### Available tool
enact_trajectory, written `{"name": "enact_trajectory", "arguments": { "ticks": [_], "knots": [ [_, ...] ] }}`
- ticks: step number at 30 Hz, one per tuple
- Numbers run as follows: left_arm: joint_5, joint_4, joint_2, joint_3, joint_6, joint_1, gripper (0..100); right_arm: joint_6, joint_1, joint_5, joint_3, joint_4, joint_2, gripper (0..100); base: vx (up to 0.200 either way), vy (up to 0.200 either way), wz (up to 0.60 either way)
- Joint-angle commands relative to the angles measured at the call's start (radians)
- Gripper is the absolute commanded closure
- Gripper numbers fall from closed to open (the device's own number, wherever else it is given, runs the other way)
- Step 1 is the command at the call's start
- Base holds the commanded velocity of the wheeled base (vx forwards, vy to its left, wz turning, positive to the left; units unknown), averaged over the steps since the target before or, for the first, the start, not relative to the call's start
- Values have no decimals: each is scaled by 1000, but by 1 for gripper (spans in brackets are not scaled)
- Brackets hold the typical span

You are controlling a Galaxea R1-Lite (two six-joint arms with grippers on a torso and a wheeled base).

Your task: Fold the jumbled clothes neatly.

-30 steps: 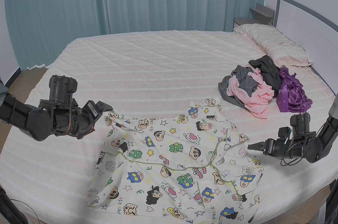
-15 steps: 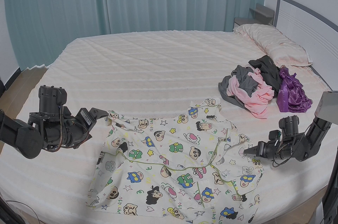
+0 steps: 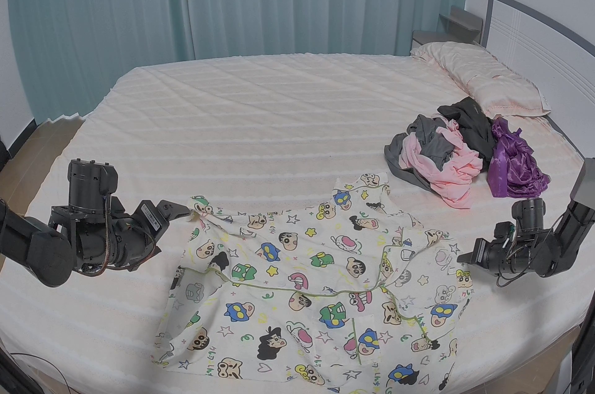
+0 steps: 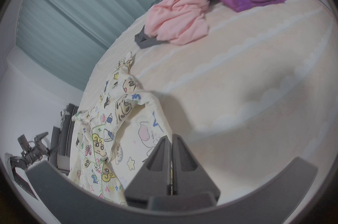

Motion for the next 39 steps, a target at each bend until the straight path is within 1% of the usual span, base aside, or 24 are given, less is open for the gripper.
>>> {"name": "enact_trajectory", "arguments": {
  "ticks": [1,9,10,13,18,22,25,26,27,28,30,33,36,37,38,39],
  "knots": [
    [1,-1,2,30,3,-9,0,2,-68,0,2,-3,-23,100,0,0,0],
    [-2,-1,2,93,8,-36,0,0,-120,4,-13,-9,-8,100,0,0,0],
    [-4,-1,5,102,8,-36,0,2,-123,4,-11,-20,-6,0,0,0,0],
    [-7,4,5,114,13,-37,0,8,-126,4,-5,-38,-8,0,0,0,0],
    [-7,-1,42,125,17,-57,0,58,-128,7,21,-44,-21,0,0,0,0],
    [-5,4,70,129,20,-68,0,92,-128,8,56,-76,-15,0,0,0,0],
    [-5,6,73,159,66,-69,0,169,-130,10,96,-136,-20,0,0,0,0],
    [-5,9,78,162,86,-69,0,187,-130,13,104,-153,-20,0,0,0,0],
    [-5,9,78,162,86,-69,0,187,-130,13,104,-153,-20,0,0,0,0],
    [-4,10,96,172,117,-65,0,215,-128,17,117,-196,-21,0,0,0,0],
    [-4,10,105,182,126,-65,0,221,-128,17,133,-230,-31,0,0,0,0],
    [-8,10,108,185,125,-74,0,227,-119,25,157,-237,-54,0,0,0,0],
    [-11,10,97,189,120,-100,0,227,-116,34,171,-237,-67,0,0,0,0],
    [-11,10,96,201,118,-134,0,229,-117,42,176,-237,-75,0,0,0,0],
    [-11,10,96,206,118,-143,0,229,-117,43,176,-237,-77,0,0,0,0],
    [-11,10,91,215,118,-183,0,229,-117,46,180,-237,-78,0,0,0,0]
  ]
}}
